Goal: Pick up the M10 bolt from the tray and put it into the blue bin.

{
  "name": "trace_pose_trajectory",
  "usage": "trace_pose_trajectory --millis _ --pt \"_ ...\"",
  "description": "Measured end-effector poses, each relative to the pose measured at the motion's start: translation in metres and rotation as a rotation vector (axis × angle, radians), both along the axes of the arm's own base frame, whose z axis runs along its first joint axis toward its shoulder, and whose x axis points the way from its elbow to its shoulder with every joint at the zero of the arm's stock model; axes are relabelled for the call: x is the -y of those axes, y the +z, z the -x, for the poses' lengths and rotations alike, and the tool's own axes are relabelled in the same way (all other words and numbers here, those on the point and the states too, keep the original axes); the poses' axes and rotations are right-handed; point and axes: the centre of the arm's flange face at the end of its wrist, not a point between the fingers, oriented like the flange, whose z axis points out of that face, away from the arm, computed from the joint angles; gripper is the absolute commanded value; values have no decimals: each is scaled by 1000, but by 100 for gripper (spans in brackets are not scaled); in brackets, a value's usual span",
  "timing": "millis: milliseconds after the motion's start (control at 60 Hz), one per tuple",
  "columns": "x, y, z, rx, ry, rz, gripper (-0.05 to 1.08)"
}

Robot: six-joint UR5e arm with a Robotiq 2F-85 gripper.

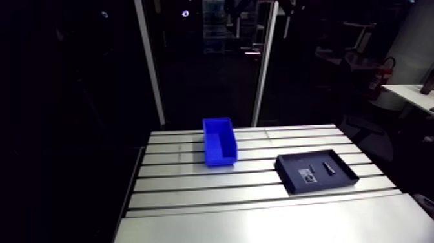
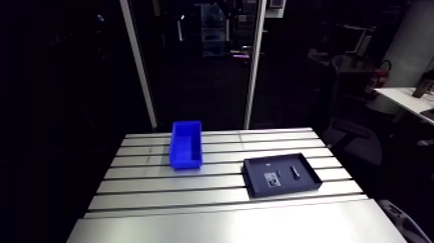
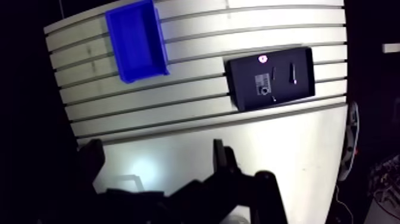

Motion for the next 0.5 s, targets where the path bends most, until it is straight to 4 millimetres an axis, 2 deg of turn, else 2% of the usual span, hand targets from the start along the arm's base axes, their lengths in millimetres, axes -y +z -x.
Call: trace_pose_trajectory --millis 250,500 --pt "-3 3 30 -26 -8 -3 1" --pt "-3 4 42 -35 -9 -5 1"
